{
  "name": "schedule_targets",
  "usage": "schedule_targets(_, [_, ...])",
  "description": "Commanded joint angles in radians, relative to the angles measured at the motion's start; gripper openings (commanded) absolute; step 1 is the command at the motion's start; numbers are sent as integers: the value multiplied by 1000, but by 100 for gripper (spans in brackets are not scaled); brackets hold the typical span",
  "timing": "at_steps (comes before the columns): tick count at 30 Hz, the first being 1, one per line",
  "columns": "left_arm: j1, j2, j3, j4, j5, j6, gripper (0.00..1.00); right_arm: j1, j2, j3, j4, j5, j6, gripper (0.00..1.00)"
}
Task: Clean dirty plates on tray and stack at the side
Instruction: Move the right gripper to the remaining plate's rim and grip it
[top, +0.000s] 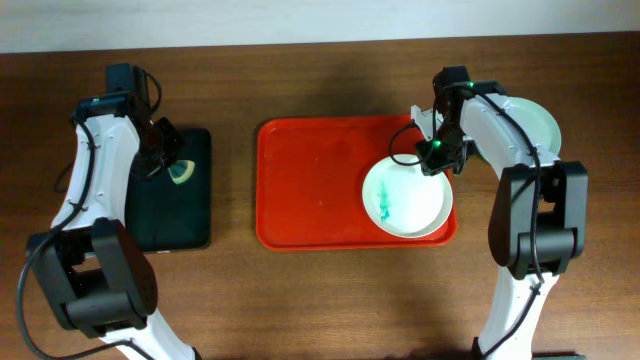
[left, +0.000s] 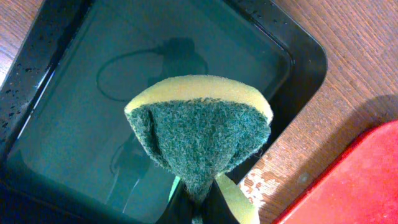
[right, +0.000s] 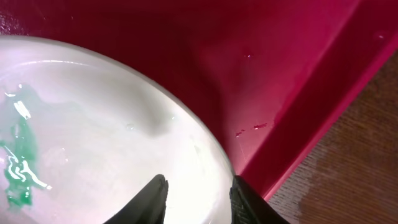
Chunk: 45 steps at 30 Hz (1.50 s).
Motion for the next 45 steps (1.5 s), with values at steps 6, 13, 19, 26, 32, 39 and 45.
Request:
schedule_targets(6, [0,-8,-4,2,11,16,0,-1,4,-38,-55,138,84,39])
schedule_targets(13, [0,-8,-4,6,11,16,0,1,3,41,-57,56,84,33])
schedule_targets(19, [0,-8,-4,6,11,16,0,-1,4,80,42,57,96,45])
schedule_targets(26, [0,-8,-4,6,11,16,0,-3,5,4,81,60,115,49])
schedule_targets(32, [0,-8,-4,8,19,16,0,-3,5,-89,49,68,198,49])
schedule_targets(39, [0,-8,-4,9,23,16,0,0,5,-87,-31,12,250,49])
schedule_targets(45, [0,-8,-4,9,23,16,0,-9,5,-87,-158,14,398,54])
